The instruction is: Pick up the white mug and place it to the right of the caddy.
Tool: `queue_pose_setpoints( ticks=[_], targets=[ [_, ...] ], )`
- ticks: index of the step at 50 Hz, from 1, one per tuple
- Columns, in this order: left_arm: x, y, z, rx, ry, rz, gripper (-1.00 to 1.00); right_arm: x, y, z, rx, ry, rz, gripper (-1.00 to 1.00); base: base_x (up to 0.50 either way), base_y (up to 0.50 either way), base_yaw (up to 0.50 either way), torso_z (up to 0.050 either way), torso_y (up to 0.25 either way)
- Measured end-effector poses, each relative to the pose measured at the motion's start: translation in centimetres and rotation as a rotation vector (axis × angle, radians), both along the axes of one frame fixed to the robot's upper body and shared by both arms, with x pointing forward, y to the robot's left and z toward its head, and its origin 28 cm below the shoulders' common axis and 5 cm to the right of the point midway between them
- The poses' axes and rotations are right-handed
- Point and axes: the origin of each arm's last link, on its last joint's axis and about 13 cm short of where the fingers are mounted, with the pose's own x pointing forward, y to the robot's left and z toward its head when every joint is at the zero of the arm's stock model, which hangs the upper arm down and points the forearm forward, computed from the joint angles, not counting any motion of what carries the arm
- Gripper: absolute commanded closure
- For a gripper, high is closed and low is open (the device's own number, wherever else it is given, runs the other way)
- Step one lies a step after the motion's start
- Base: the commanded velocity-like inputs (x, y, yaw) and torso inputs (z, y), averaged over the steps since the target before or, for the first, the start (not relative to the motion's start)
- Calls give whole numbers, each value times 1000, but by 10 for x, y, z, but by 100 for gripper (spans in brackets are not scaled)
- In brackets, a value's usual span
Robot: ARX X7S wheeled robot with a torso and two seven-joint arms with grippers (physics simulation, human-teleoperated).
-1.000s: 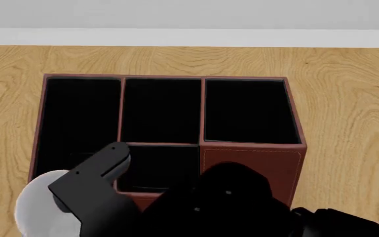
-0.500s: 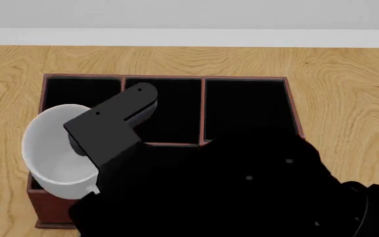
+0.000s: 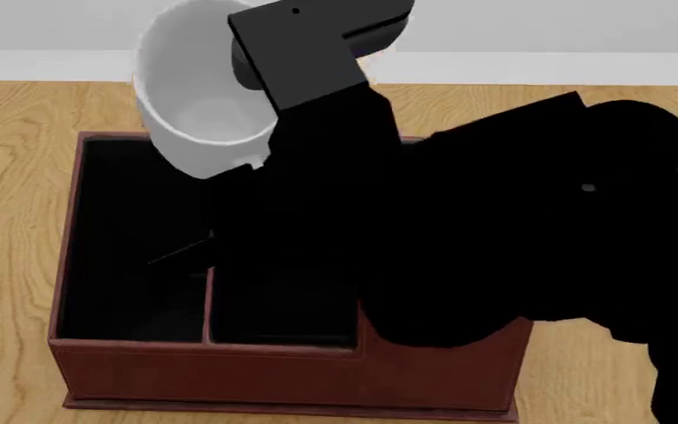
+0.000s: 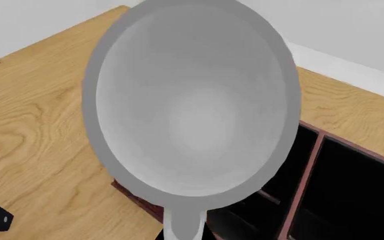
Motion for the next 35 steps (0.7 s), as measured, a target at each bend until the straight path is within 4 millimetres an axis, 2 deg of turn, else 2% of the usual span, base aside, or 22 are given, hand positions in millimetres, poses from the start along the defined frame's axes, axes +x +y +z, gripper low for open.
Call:
queue_pose_setpoints(
  ticks=[15,35],
  targets=[
    [2,0,-1,-4,2,-3,-100,1,-28,29,53,-82,-158,100,0,0,0,0,0],
    [3,1,0,-8,-5,-9,-100,-15,-67,47,74,-145,-380,100,0,0,0,0,1]
  ],
)
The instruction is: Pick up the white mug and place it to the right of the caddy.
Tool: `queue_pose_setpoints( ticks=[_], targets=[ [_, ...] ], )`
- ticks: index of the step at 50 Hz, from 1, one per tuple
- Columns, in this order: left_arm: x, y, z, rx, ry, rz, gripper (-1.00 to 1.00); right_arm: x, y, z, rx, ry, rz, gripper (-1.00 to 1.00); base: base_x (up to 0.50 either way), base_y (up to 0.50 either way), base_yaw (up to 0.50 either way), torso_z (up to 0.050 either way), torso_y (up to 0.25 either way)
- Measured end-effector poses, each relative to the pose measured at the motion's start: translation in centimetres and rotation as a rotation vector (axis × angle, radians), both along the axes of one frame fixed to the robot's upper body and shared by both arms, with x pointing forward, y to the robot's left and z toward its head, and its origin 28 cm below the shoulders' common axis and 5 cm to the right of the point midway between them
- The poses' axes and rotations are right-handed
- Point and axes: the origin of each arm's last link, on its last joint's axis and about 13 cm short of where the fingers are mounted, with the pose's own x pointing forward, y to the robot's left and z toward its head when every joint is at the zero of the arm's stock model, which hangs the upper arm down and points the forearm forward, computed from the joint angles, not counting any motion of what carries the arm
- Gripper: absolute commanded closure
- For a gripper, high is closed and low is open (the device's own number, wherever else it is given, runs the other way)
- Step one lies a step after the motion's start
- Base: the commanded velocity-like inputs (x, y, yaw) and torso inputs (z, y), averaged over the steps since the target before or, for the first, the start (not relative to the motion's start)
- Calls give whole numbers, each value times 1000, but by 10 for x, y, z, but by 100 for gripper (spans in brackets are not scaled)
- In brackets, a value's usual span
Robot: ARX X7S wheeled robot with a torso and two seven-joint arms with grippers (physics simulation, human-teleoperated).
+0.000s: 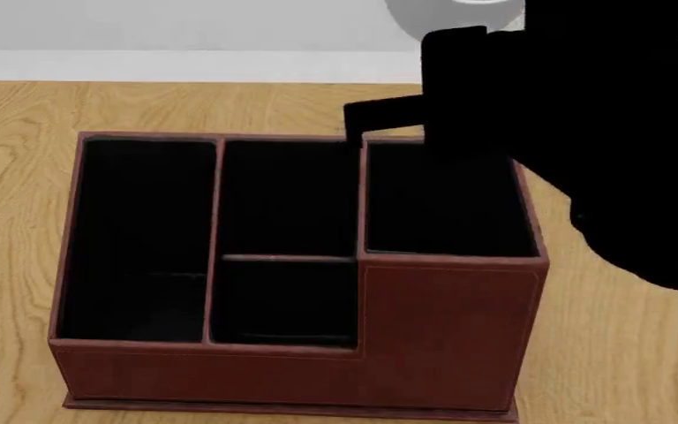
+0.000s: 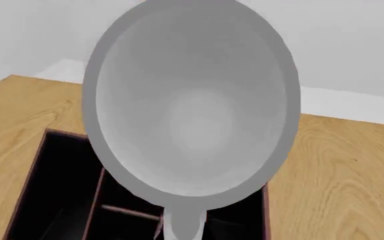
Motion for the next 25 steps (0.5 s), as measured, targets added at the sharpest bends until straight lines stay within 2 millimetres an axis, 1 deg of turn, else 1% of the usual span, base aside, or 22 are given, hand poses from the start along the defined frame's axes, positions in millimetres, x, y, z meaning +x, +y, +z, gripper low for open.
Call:
queue_pose_setpoints(
  ticks=[10,25],
  targets=[
    [0,2,0,-3,-2,2,-100,-8,-16,1,6,-9,-94,100,0,0,0,0,1],
    [1,4,-2,-10,-1,2,-100,-20,-38,-3,12,-2,-224,100,0,0,0,0,1]
  ],
)
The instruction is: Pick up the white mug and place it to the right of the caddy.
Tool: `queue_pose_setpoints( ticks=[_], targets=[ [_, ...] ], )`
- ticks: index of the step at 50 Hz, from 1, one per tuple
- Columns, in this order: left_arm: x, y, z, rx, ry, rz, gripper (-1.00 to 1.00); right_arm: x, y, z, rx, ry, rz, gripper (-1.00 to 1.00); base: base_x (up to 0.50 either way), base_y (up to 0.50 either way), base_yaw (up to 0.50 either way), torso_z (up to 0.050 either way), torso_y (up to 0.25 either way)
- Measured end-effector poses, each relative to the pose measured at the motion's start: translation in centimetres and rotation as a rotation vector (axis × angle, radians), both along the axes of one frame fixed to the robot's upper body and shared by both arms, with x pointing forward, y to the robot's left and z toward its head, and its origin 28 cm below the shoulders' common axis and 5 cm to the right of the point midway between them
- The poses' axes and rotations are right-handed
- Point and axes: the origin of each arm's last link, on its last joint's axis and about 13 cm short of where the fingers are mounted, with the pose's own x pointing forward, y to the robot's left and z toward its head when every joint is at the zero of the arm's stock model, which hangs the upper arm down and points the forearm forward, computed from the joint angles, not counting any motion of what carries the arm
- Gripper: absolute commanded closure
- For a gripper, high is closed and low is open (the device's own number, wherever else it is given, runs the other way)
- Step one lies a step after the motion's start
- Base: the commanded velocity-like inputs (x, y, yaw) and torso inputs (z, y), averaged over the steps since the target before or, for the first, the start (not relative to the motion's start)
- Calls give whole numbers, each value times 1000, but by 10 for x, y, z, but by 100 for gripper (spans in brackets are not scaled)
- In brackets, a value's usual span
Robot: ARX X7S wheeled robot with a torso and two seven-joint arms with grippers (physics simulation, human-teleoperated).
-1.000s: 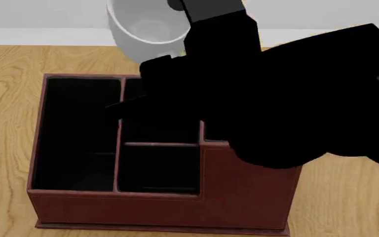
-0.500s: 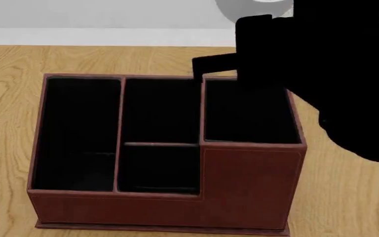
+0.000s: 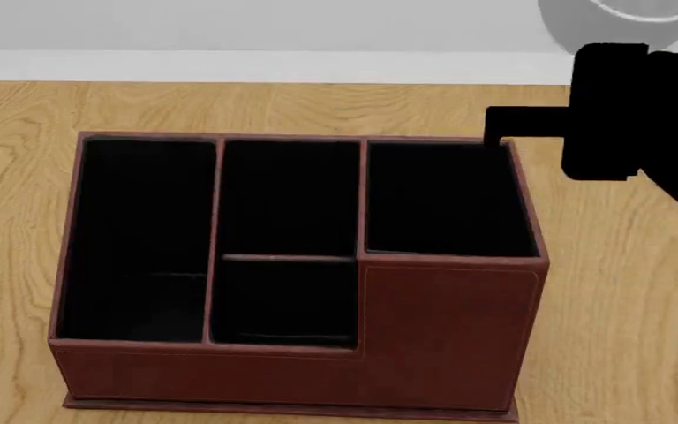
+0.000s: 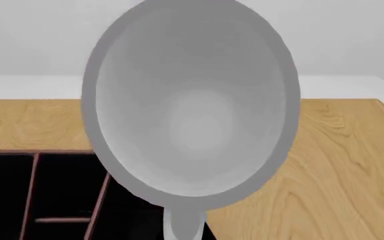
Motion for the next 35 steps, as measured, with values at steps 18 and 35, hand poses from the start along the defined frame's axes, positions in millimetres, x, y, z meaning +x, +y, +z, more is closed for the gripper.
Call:
queue_pose_setpoints(
  ticks=[18,35],
  targets=[
    [1,0,-3,-2,4,-3,-100,-6,-20,-23,45,53,-106,100,0,0,0,0,0],
    [2,-2,-3,1,8,-7,-100,-8,-30,-55,78,138,-151,100,0,0,0,0,1]
  ],
)
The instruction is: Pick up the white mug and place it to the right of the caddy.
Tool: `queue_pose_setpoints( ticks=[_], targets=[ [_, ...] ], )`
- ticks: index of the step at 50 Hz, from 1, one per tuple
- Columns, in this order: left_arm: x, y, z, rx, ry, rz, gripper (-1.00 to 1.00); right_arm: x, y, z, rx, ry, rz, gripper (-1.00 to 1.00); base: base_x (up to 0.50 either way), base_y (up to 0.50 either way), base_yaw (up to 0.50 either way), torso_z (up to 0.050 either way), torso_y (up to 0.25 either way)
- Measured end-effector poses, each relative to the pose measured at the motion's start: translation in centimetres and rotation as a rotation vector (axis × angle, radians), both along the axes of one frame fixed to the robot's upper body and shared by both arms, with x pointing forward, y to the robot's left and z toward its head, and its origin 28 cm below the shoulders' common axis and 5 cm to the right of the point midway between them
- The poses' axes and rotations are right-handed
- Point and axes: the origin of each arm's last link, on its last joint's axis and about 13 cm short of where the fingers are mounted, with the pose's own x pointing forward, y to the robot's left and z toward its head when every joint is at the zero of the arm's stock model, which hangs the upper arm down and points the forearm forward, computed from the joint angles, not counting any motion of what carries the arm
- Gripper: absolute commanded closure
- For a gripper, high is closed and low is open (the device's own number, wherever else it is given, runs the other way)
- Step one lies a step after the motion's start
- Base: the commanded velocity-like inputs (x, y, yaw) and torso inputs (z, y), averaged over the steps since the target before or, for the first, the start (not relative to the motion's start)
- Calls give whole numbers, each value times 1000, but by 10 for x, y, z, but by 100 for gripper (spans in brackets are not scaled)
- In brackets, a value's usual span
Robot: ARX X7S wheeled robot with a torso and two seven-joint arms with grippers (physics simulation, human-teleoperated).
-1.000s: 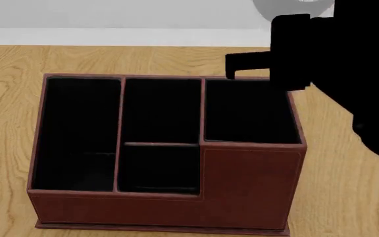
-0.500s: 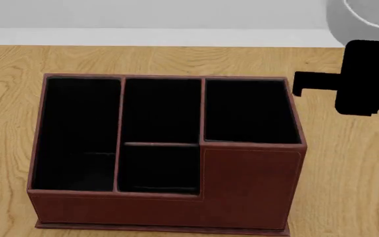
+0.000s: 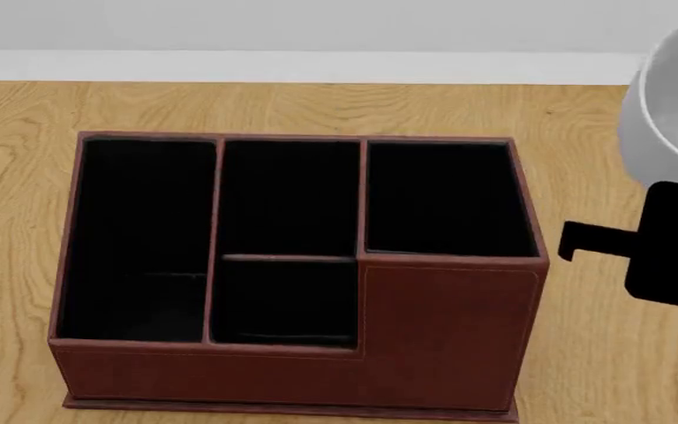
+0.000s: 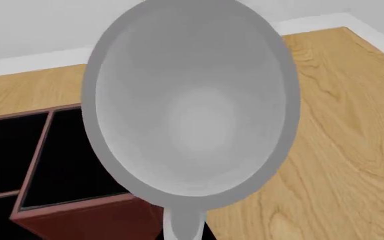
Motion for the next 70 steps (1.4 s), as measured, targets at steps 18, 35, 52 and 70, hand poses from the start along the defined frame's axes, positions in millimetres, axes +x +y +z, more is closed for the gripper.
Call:
queue_pose_setpoints(
  ticks=[18,35,52,70],
  targets=[
    [-1,0,-1,3,3,-1,-100,4,-2,-30,28,80,-5,100,0,0,0,0,1],
    [1,-1,-3,3,9,0,-100,12,-3,-55,51,143,1,100,0,0,0,0,1],
    [5,-2,-6,5,22,-3,-100,20,-4,-80,73,199,-3,100,0,0,0,0,1],
    [7,-2,-9,5,31,-3,-100,26,0,-99,90,249,4,100,0,0,0,0,1]
  ],
)
